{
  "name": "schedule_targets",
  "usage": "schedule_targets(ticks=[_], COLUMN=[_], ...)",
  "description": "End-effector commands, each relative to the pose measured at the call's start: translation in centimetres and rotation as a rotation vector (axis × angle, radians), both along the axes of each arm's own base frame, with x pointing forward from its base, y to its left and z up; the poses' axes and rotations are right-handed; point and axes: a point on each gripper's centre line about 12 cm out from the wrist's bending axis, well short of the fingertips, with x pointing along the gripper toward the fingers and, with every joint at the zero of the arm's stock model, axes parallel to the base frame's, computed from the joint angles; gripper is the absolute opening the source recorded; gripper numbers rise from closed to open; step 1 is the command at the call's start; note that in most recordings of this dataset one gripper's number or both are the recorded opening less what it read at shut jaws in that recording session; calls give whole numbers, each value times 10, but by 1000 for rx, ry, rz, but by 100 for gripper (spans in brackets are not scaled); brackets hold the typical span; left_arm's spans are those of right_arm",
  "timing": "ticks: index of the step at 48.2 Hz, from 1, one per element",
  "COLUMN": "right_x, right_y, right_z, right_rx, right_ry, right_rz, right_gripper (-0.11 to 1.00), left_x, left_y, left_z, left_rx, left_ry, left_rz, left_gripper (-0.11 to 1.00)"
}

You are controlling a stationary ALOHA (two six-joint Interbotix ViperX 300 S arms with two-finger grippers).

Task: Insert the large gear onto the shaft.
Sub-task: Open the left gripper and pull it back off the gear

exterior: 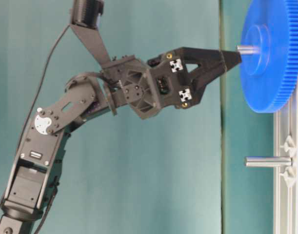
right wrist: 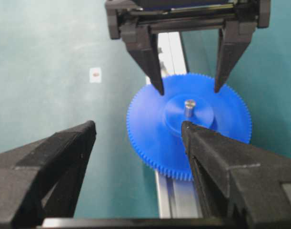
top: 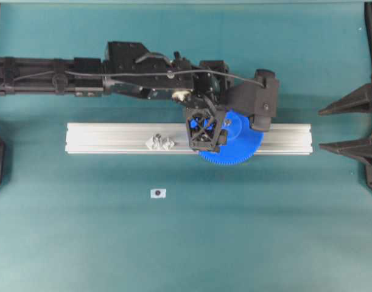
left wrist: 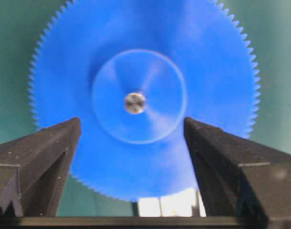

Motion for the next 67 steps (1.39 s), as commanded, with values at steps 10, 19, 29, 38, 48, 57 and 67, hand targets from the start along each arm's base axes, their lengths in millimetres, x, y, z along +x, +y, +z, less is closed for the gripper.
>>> schedule_targets(ticks=[10, 19, 29, 38, 48, 57, 67], right_x=[2, 2, -1, -7, -10, -10, -10], right_y=[0, 0, 0, 1, 1, 1, 1], right_z=[5, 6, 5, 6, 5, 4, 5], right_rx=[8, 8, 11, 11, 11, 12, 12], right_ry=[-16, -17, -14, -10, 9, 10, 9], right_rz=[-4, -3, -3, -2, -2, -2, -2], right_gripper=[79, 79, 79, 79, 79, 79, 79], left_x=[0, -4, -17, -40, -61, -80, -102], left_y=[0, -1, -3, -5, -8, -10, -13], left_z=[27, 30, 46, 58, 68, 75, 89], left_rx=[11, 9, 9, 8, 12, 7, -11], left_ry=[-62, -64, -82, -90, -122, -136, -178], left_rz=[-2, 0, 4, 7, 6, 16, 47], left_gripper=[86, 86, 86, 86, 86, 86, 86])
